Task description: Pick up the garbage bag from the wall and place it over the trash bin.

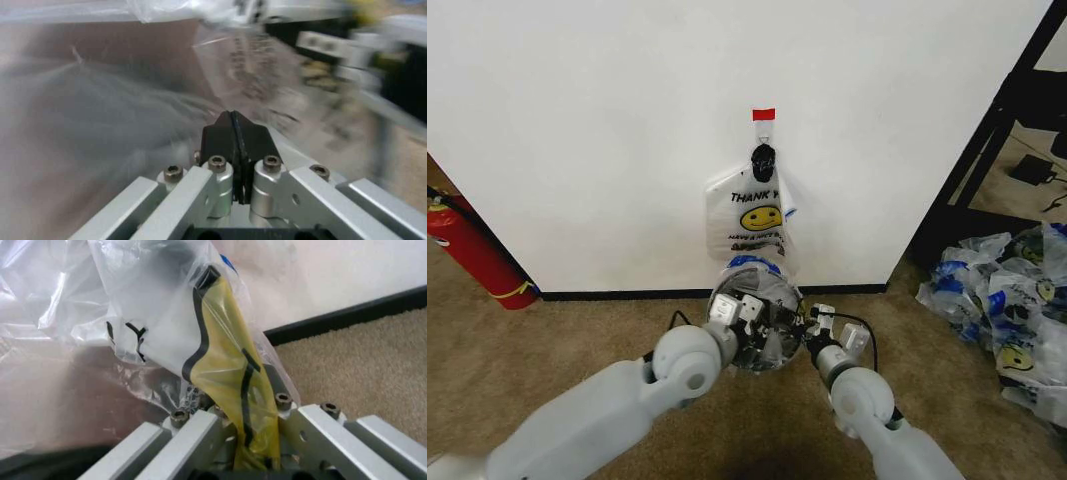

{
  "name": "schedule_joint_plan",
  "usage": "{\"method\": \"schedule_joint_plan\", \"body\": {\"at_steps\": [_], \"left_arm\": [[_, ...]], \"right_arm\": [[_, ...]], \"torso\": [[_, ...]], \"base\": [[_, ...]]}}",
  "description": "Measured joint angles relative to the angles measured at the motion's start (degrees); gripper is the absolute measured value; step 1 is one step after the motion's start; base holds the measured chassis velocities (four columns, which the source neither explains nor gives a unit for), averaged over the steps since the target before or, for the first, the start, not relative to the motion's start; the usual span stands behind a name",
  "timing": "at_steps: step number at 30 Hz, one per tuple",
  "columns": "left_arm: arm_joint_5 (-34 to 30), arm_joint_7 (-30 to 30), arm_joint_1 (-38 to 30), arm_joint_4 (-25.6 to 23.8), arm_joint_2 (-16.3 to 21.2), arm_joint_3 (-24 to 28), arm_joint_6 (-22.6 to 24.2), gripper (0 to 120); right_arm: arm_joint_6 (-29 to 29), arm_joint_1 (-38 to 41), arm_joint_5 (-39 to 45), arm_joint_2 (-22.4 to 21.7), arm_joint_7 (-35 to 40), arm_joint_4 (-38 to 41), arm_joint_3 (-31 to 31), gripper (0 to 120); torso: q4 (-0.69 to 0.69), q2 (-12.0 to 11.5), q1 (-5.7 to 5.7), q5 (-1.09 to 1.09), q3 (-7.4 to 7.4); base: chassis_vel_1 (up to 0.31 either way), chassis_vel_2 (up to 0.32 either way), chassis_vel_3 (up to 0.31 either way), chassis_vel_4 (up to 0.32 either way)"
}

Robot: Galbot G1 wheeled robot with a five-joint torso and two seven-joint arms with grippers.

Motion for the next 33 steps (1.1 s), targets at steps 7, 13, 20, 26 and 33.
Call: {"method": "schedule_joint_plan", "body": {"at_steps": [7,13,20,26,33], "left_arm": [[6.38,1.36,-1.48,7.54,-3.5,0.28,0.0,0],[8.64,2.07,-2.13,12.8,-5.08,0.22,-0.06,0],[10.46,3.01,-2.55,17.72,-5.5,-0.03,-0.8,0],[11.68,3.52,-2.3,19.65,-6.06,-0.01,-1.2,0],[12.62,4.07,-1.99,21.03,-6.34,0.21,-1.84,0]], "right_arm": [[0.66,-0.46,-1.02,0.06,-0.76,1.65,-0.88,0],[0.68,-0.36,-0.64,-0.13,-0.77,2.11,-1.3,0],[0.61,-0.36,1.31,-0.73,-0.55,2.77,-1.31,0],[0.44,-0.55,3.14,-0.88,0.03,3.55,-1.06,0],[0.41,-1.55,4.21,-0.52,0.12,4.15,-0.66,0]], "torso": [[0.0,0.0,0.0,0.0,0.0],[0.01,0.0,0.0,0.0,0.0],[0.0,0.0,0.0,0.0,0.0],[0.0,0.0,0.0,0.0,0.0],[0.0,0.0,0.0,0.0,0.0]], "base": [[0.0,0.0,0.0,0.0],[0.0,0.0,0.0,0.0],[0.0,0.0,0.0,0.0],[0.0,0.0,0.0,0.0],[0.0,0.0,0.0,0.0]]}}
